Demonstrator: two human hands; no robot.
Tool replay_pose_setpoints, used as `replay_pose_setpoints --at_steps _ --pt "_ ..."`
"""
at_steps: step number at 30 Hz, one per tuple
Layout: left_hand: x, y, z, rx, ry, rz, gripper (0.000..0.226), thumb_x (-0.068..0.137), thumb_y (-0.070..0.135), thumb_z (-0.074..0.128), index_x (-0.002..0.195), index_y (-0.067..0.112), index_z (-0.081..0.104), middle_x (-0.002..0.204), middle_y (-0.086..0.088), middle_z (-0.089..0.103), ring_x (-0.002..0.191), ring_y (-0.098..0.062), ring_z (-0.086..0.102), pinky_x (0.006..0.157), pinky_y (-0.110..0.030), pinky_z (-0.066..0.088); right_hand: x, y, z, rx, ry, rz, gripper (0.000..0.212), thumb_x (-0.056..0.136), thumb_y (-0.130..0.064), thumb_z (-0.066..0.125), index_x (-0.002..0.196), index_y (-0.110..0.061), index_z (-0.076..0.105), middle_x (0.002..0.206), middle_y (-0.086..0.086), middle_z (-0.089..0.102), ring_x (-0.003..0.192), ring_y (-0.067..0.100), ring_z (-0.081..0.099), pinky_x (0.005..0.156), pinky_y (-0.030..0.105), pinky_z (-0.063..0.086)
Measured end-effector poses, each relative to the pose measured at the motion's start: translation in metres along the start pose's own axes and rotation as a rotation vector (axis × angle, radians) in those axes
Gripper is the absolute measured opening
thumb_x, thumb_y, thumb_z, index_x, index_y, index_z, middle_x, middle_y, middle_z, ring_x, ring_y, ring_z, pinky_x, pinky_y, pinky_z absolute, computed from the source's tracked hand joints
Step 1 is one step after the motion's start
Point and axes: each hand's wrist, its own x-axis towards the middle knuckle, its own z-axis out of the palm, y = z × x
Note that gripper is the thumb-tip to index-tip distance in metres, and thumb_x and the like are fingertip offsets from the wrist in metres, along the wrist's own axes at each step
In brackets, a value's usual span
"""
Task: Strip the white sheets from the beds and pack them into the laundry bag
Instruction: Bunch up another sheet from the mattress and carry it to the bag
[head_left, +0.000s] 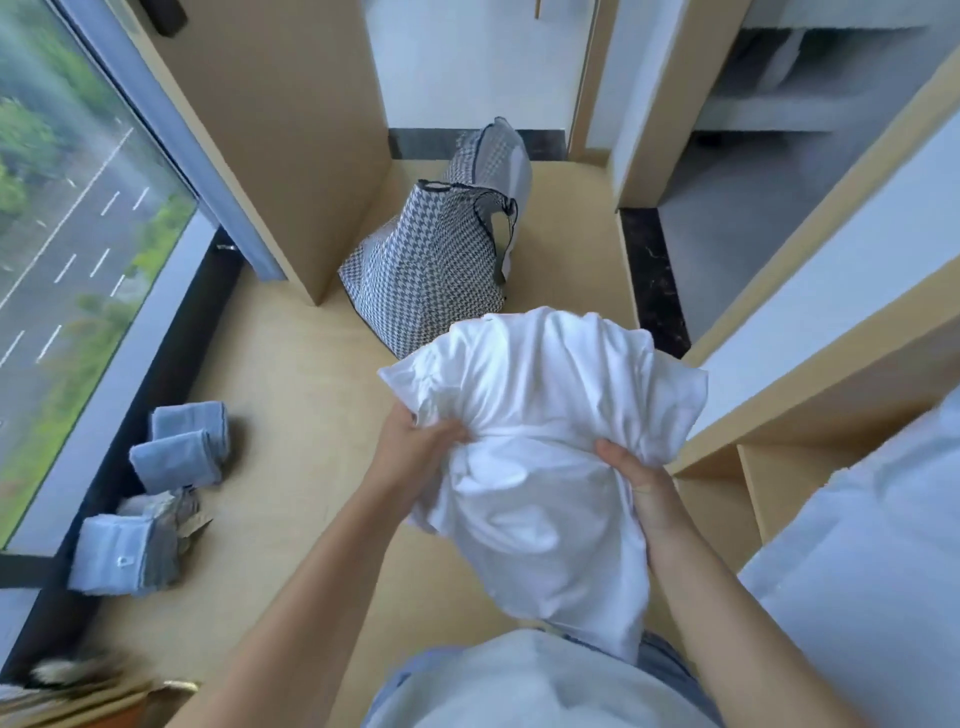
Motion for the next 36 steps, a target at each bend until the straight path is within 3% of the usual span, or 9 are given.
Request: replay_pose_setpoints --at_steps 7,10,14,17,21,26,30,33,36 --pt "0.185 0.084 0.044 0.031 0.037 -0.038 0.043 0.059 0.012 0.062 0.102 0.009 0.064 0.088 -0.005 0.069 0.075 -0.015 0.067 0.060 -0.022 0.051 0.179 -0.122 0.054 -0.068 -0.013 0.012 0.070 0.047 -0.035 0.088 0.111 -0.013 0.070 0.108 0.010 0.072 0.099 0.032 0.068 0.095 0.052 0.049" --pt "0.254 0.119 0.054 0.063 0.040 -0.076 0.033 0.073 0.004 0.066 0.105 0.005 0.062 0.077 0.000 0.065 0.065 -0.010 0.062 0.055 -0.018 0.047 0.239 -0.161 0.076 -0.061 -0.025 0.024 0.070 0.049 -0.033 0.089 0.114 -0.015 0.069 0.112 0.009 0.070 0.102 0.032 0.067 0.096 0.052 0.049" --pt "0.348 0.157 0.060 0.099 -0.005 -0.139 0.046 0.057 0.017 0.069 0.102 0.009 0.064 0.085 -0.004 0.068 0.078 -0.022 0.064 0.068 -0.029 0.051 0.317 -0.195 0.108 -0.050 -0.015 0.039 0.075 0.045 -0.034 0.090 0.113 -0.014 0.069 0.112 0.010 0.070 0.102 0.032 0.067 0.097 0.051 0.048" --pt "0.426 0.183 0.064 0.147 -0.067 -0.153 0.027 0.074 0.006 0.069 0.101 0.009 0.064 0.088 -0.007 0.067 0.078 -0.023 0.063 0.065 -0.028 0.051 0.381 -0.216 0.134 -0.022 0.015 0.023 0.077 0.044 -0.036 0.091 0.113 -0.012 0.069 0.113 0.011 0.070 0.104 0.032 0.066 0.099 0.052 0.047" --pt "0.525 0.222 0.070 0.200 -0.132 -0.153 0.030 0.078 0.004 0.067 0.108 0.006 0.063 0.091 -0.008 0.067 0.076 -0.022 0.063 0.064 -0.028 0.049 0.453 -0.250 0.170 -0.004 0.086 0.011 0.069 0.051 -0.032 0.088 0.114 -0.011 0.069 0.113 0.013 0.069 0.103 0.033 0.066 0.098 0.052 0.047" --pt "0.632 0.269 0.087 0.260 -0.221 -0.211 0.066 0.055 0.027 0.073 0.117 0.009 0.060 0.103 -0.012 0.069 0.084 -0.027 0.067 0.072 -0.038 0.056 0.531 -0.295 0.203 0.015 0.164 0.009 0.061 0.059 -0.029 0.086 0.114 -0.011 0.069 0.114 0.013 0.069 0.103 0.032 0.067 0.095 0.048 0.050" --pt "0.713 0.281 0.112 0.293 -0.256 -0.217 0.040 0.077 0.011 0.069 0.115 0.004 0.059 0.098 -0.011 0.066 0.071 -0.019 0.062 0.056 -0.024 0.049 0.607 -0.324 0.216 -0.007 0.215 0.024 0.047 0.065 -0.025 0.079 0.111 -0.015 0.070 0.111 0.009 0.071 0.099 0.028 0.069 0.091 0.043 0.052" --pt "0.780 0.274 0.131 0.304 -0.242 -0.274 0.047 0.073 0.016 0.069 0.117 0.005 0.058 0.102 -0.012 0.066 0.076 -0.023 0.062 0.061 -0.027 0.050 0.676 -0.340 0.218 -0.044 0.236 0.050 0.051 0.064 -0.023 0.081 0.113 -0.016 0.069 0.110 0.007 0.071 0.100 0.028 0.068 0.094 0.047 0.051" --pt "0.847 0.257 0.152 0.290 -0.232 -0.339 0.031 0.081 0.008 0.061 0.112 0.002 0.060 0.092 -0.010 0.065 0.081 -0.026 0.060 0.066 -0.029 0.049 0.749 -0.350 0.215 -0.099 0.261 0.086 0.054 0.061 -0.022 0.085 0.112 -0.017 0.068 0.107 0.004 0.072 0.097 0.025 0.070 0.091 0.046 0.053"
